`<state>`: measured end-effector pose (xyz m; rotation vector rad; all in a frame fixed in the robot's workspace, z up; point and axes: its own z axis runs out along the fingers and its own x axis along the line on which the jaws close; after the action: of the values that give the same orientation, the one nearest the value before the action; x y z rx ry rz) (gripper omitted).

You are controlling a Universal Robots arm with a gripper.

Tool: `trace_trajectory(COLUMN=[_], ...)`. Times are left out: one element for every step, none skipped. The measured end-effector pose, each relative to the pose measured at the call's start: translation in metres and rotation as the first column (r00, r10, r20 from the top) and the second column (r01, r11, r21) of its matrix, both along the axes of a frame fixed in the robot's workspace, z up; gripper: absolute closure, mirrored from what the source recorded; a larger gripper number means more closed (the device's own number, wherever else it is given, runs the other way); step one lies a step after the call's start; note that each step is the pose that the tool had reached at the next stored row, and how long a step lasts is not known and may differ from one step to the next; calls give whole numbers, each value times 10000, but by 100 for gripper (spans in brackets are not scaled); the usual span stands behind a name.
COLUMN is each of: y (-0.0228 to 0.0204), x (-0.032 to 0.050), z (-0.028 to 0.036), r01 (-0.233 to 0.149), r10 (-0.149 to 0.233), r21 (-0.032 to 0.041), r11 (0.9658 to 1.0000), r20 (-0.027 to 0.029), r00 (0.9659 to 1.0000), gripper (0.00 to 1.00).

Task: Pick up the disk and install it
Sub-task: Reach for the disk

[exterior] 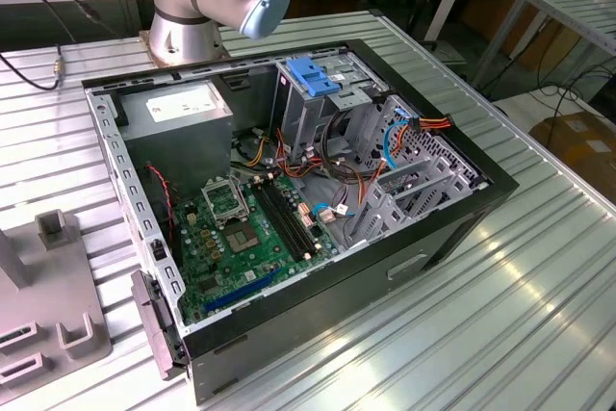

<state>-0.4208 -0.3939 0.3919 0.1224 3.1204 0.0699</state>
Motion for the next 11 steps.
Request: trace_trajectory(y=[0,0,0,1,0,0,0,0,0,0,0], x=[-24,-38,-54,-75,-81,-85,-89,-93,-97,-101,-104], z=[1,1,1,0,1,1,0,1,0,1,1], r01=[1,2,3,5,2,3,4,4,4,4,4], r10=[-1,-2,-3,-5,-2,-3,-4,-4,-4,-4,-4], r21=[0,-1,-1,0,0,0,0,0,0,0,0], r11=[10000,10000,10000,10000,10000,10000,10000,10000,10000,10000,10000], r20=[-2,-2,-2,-1,-1,-2,-1,-1,-1,-1,-1], r00=[10000,10000,10000,10000,10000,10000,10000,10000,10000,10000,10000], gripper=[89,89,89,89,89,89,89,89,89,89,89])
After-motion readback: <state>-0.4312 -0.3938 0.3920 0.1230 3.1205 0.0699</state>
